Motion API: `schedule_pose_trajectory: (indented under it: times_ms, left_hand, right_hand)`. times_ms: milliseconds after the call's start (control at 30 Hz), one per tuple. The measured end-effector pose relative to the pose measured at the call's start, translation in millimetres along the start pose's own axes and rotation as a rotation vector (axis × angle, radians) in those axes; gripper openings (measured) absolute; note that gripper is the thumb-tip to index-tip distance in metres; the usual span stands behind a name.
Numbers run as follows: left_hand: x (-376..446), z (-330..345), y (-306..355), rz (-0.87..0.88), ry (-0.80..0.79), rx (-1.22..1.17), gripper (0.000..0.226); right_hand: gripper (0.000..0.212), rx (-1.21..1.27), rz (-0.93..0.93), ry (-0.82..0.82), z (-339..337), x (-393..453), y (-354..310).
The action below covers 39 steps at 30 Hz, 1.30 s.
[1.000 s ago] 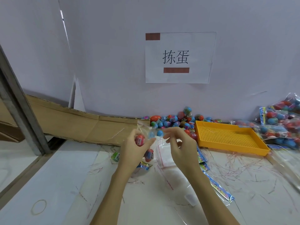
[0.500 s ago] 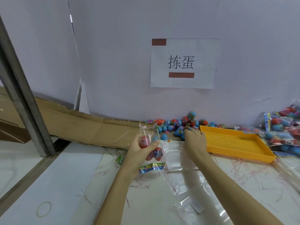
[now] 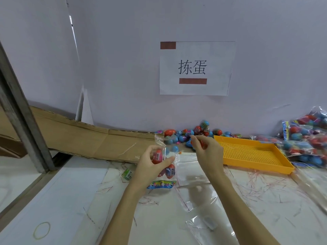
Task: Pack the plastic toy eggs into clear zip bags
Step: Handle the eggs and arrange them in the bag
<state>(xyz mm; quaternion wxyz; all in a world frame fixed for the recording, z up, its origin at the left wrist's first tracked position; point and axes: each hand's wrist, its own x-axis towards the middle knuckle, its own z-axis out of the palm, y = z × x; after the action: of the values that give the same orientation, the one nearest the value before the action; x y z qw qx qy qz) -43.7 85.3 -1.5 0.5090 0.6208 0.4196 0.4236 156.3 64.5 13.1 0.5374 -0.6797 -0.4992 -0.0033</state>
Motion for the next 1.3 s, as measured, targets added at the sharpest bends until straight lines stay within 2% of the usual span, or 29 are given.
schedule_pose_trajectory:
  times_ms: [133, 233, 300, 433, 533, 667, 733, 900, 1067, 1167, 1300]
  left_hand:
    - [-1, 5, -3, 0.071, 0.021, 0.09, 0.043]
    - [-2, 6, -5, 0.121, 0.048, 0.18, 0.045]
    - [-1, 7, -6, 0.156, 0.041, 0.245, 0.046]
    - [-2, 10, -4, 0.186, 0.021, 0.345, 0.047]
    - [-3, 11, -3, 0.2, -0.01, 0.369, 0.048]
    - [-7, 12, -2, 0.244, -0.021, 0.379, 0.055]
    - [-6, 11, -3, 0.254, -0.009, 0.407, 0.056]
    - [-5, 11, -6, 0.241, 0.003, 0.422, 0.05]
    - [-5, 11, -6, 0.248, 0.003, 0.411, 0.045]
    - [-4, 11, -6, 0.242, 0.018, 0.419, 0.057]
    - [-5, 10, -7, 0.255, 0.006, 0.407, 0.062]
  right_hand:
    - [0.014, 0.48, 0.198, -0.013, -7, -24, -6]
    - [0.023, 0.634, 0.287, -0.072, -8, -33, -10]
    - [0.019, 0.674, 0.263, -0.078, -10, -34, -14]
    - [0.018, 0.562, 0.091, -0.009, -13, -33, -20]
    - [0.02, 0.592, 0.001, -0.053, -14, -34, -23]
    - [0.028, 0.3, -0.261, -0.162, -12, -38, -18]
    - [0.029, 0.187, -0.332, -0.21, -9, -39, -14]
    - [0.032, 0.131, -0.404, -0.235, -8, -41, -14]
    - [0.032, 0.266, -0.271, -0.281, -7, -43, -17]
    - [0.033, 0.246, -0.275, -0.261, -6, -42, -16]
    - [0.029, 0.105, -0.341, -0.142, -5, -42, -13]
